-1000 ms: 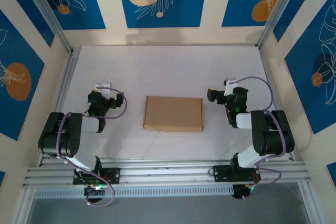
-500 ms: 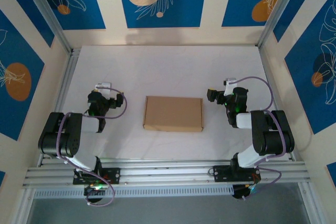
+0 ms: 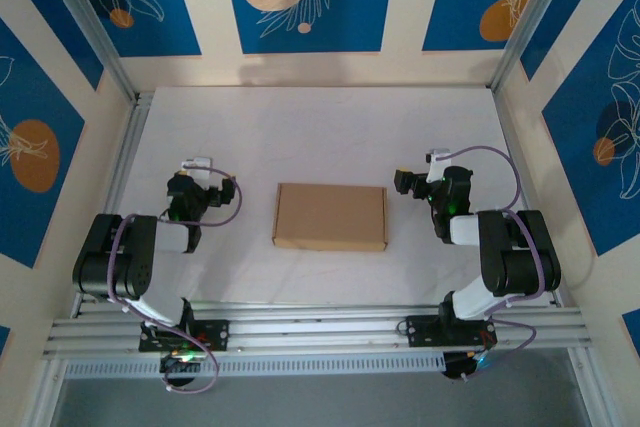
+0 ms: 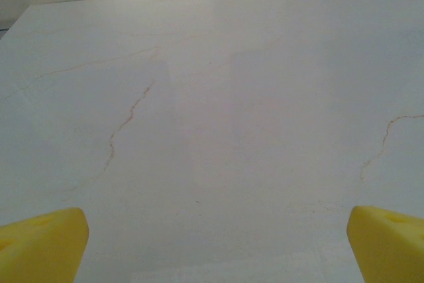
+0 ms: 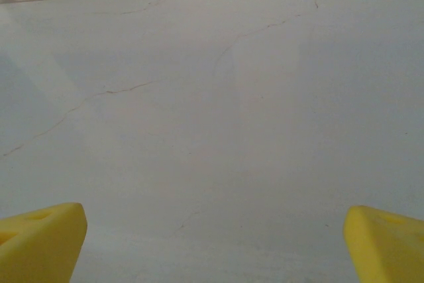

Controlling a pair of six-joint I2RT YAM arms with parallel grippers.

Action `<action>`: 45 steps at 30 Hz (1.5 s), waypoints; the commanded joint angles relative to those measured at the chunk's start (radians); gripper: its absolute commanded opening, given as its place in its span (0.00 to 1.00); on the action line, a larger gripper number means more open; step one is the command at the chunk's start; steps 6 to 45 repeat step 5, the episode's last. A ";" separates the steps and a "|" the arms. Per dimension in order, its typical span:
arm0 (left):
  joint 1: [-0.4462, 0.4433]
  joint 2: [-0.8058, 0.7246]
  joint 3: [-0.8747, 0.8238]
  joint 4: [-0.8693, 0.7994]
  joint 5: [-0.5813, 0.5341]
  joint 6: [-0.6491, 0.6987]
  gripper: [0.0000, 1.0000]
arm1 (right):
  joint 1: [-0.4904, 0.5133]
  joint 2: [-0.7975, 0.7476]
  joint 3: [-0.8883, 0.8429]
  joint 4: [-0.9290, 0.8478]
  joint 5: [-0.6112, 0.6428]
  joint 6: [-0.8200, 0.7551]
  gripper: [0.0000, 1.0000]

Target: Fold the paper box

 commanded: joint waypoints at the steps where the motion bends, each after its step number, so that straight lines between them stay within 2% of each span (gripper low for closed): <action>1: 0.005 0.004 0.010 -0.002 0.022 0.012 1.00 | -0.006 -0.012 0.005 0.003 -0.014 -0.011 0.99; 45: 0.005 -0.001 -0.004 0.022 0.024 0.012 1.00 | -0.005 -0.011 0.004 0.004 -0.013 -0.011 0.99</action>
